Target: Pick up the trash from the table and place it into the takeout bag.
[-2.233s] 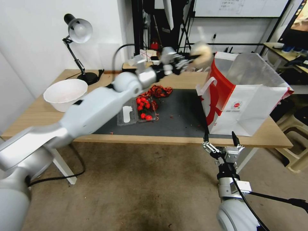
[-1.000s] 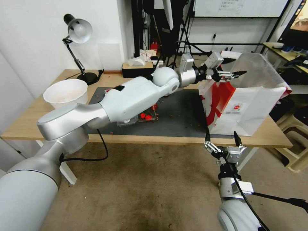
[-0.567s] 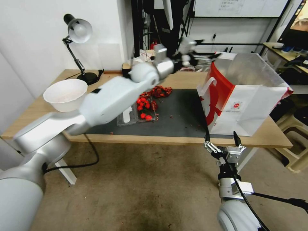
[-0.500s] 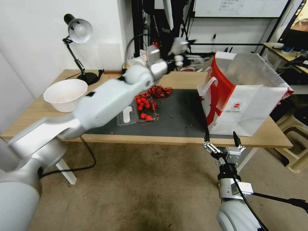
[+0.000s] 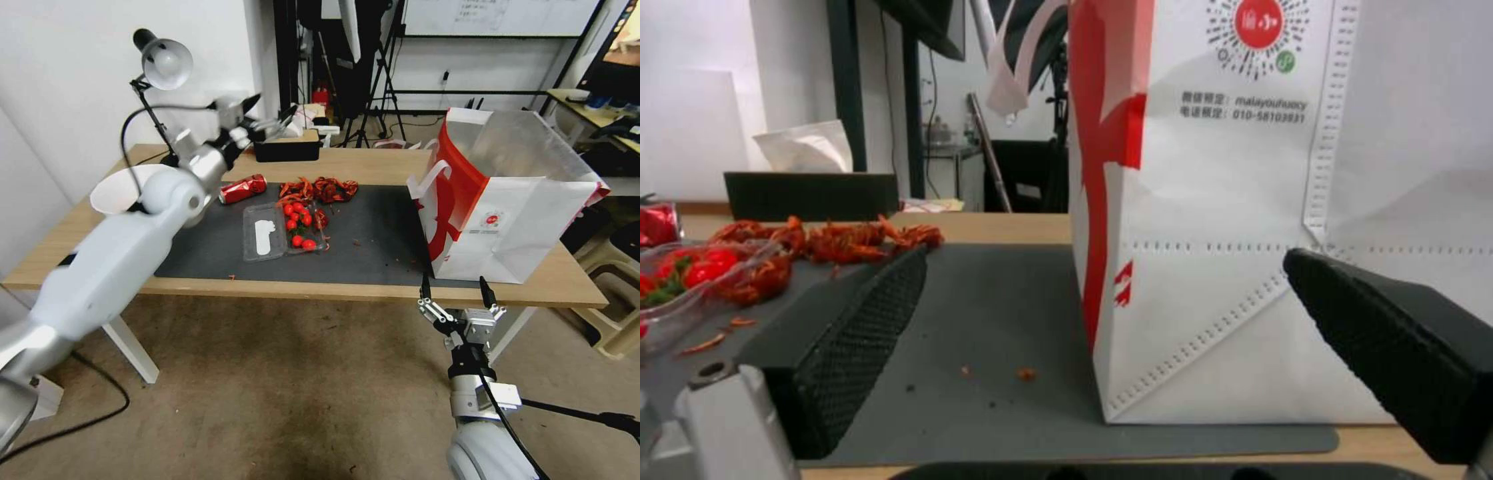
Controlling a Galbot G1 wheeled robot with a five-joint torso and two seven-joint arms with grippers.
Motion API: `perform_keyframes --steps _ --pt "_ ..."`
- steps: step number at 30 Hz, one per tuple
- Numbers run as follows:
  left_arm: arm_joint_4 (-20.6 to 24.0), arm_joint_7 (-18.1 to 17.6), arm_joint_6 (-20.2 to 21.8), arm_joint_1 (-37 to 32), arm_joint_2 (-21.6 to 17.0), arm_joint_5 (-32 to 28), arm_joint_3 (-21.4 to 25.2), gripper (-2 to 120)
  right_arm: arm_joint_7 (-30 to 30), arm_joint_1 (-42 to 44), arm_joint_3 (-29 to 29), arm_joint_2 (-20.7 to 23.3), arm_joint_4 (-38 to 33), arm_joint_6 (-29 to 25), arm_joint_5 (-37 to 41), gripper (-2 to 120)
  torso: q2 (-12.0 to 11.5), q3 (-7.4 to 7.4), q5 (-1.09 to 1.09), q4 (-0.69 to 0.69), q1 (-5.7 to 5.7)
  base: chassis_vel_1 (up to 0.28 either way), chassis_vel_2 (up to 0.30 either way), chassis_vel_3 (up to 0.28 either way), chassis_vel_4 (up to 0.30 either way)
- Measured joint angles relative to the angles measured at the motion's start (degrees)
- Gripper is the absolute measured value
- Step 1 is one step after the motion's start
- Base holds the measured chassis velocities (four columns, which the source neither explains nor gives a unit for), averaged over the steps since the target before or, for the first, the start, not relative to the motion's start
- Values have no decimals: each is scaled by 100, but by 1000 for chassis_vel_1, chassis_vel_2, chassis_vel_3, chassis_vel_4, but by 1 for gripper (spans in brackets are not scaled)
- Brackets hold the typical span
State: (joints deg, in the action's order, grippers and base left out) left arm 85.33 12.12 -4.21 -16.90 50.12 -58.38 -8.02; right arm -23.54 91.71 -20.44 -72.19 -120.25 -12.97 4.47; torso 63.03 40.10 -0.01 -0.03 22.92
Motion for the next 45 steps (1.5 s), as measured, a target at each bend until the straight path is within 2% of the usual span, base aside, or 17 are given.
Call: perform_keyframes --steps 2,3,5,7,9,11,13,16,18,19,25,34,38,45 --pt "453 -281 102 -946 -201 282 579 100 -1 15 13 26 -23 9 -12 100 0 0 -2 2 -1 0 0 0 0" --pt "453 -281 102 -946 -201 282 579 100 -1 15 13 26 -23 9 -12 100 0 0 -2 2 -1 0 0 0 0" --pt "794 -427 108 -1700 -356 439 1106 100 -3 14 29 59 -40 32 -13 100 0 0 -3 4 -1 0 0 0 0" --pt "916 -487 103 -1929 -399 494 1279 100 -4 13 44 64 -41 35 -12 100 0 0 2 3 -1 0 0 0 0" --pt "1239 -718 97 -2460 -445 648 1636 100 -4 12 61 63 -41 37 -16 100 0 0 -1 3 -1 0 0 0 0" --pt "1361 -810 98 -2646 -446 730 1771 100 -5 12 69 59 -41 37 -19 100 0 0 1 2 -1 0 0 0 0" --pt "1745 -1086 153 -3310 -395 1015 2223 100 -6 17 91 50 -43 37 -26 100 0 0 0 4 -1 0 0 0 0" --pt "1919 -1181 172 -3622 -349 1142 2416 100 -6 27 97 46 -52 35 -28 100 0 0 1 3 -1 0 0 0 0" --pt "2311 -1360 176 -4341 -190 1550 2739 100 -7 50 100 37 -55 23 -36 100 0 0 1 4 -1 0 0 0 0" --pt "2311 -1360 176 -4341 -190 1550 2739 100 -7 50 100 37 -55 23 -36 100 0 0 1 4 -1 0 0 0 0" --pt "2851 -1696 126 -5521 301 2390 3124 100 -32 77 134 -1 -43 17 -81 100 0 0 4 4 -1 0 0 0 0" --pt "3164 -2081 -63 -6316 853 3094 3198 100 -92 100 214 -75 8 37 -137 100 0 0 3 2 0 0 0 0 0" --pt "3225 -2250 -102 -6599 1041 3286 3237 100 -105 99 244 -103 26 37 -154 100 0 0 3 3 0 0 0 0 0" --pt "3172 -2327 -327 -6964 1288 3431 3358 100 -109 71 268 -106 42 34 -156 100 0 0 2 3 0 0 0 0 0"
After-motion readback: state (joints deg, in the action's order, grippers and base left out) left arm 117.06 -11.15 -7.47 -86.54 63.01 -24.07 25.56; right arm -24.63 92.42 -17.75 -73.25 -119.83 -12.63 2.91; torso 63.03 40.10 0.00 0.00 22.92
